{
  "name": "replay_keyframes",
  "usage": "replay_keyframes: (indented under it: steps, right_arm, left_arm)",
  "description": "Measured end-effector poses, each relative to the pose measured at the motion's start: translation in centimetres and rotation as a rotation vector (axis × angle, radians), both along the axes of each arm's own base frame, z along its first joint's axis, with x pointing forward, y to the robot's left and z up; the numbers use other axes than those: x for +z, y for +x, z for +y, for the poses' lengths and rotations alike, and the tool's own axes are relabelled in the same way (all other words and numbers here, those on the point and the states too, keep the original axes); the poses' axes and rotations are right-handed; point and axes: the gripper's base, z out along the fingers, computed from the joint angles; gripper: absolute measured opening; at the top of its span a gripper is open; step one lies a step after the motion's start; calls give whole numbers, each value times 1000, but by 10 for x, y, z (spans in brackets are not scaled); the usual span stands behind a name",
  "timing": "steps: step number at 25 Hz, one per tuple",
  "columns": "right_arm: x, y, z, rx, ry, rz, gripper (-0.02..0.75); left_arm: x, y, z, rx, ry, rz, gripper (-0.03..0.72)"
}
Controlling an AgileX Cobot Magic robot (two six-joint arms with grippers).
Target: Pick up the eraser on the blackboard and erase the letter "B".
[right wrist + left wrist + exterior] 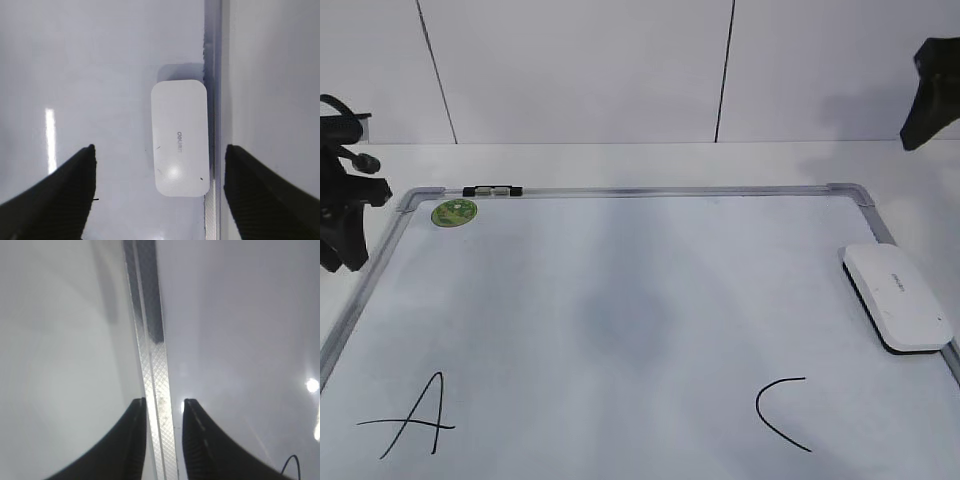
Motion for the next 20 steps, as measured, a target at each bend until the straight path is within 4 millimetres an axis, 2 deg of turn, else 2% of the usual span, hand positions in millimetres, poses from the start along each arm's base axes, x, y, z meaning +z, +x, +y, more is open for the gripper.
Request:
replay_keyframes:
  steps: [2,5,8,11,20]
  right_arm:
    - [14,-10,1,0,10,-40,596]
    - [23,-27,2,0,30,-62,596]
    - [22,-47,2,0,37,-54,595]
    - [17,-79,2,0,38,-39,595]
    - [16,-181,2,-6,56,-128,594]
  left_arm:
    - [4,2,0,-1,-1,-11,198]
    - [8,2,0,-1,-1,-18,198]
    - [22,-2,0,-2,-3,-52,198]
    - [43,-11,1,-4,-1,-99,198]
    - [109,-76,4,-8,0,-253,198]
